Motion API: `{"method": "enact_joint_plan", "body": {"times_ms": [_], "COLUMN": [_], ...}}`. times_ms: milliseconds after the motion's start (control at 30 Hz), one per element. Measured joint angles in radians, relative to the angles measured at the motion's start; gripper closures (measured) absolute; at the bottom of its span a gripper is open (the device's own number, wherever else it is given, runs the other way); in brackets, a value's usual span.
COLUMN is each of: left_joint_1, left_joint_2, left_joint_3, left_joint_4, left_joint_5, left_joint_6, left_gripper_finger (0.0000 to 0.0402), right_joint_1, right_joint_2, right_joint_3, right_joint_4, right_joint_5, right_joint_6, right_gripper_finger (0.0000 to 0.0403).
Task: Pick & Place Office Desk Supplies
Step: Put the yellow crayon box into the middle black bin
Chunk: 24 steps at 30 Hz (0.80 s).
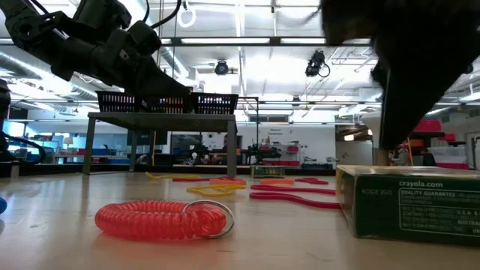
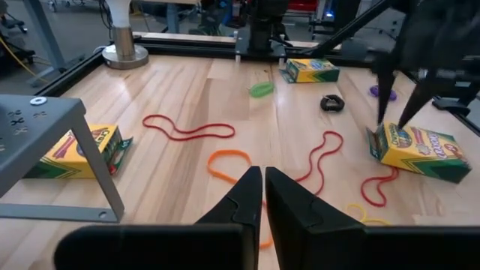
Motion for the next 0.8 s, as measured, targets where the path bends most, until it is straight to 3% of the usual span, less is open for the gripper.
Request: {"method": "enact_joint_plan", "body": {"times_ms": [133, 500, 800], "left_joint_1": [0.0, 0.0, 0.0], "left_joint_2": [0.002, 0.003, 0.003], "left_joint_3": [0.0, 0.0, 0.0], "left_joint_4": [-0.001, -0.03, -0.046], "left_joint_5": [0.0, 0.001, 0.001], "left_joint_6": [0.002, 0.009, 0.009], "left_gripper_finger": [0.0372, 0.0373, 0.0374], "right_joint_1": [-0.068, -0.092, -0.105], "right_joint_2": [-0.003, -0.058, -0.078], "right_joint_3": [-0.061, -0.091, -0.336], "right_joint_4": [0.067, 0.083, 0.558], "right_joint_5": [-0.102, -0.155, -0.279], "right_joint_6": [-0.079, -0.146, -0.104], "right_gripper_finger": [0.0248, 0.0234, 0.0238]}}
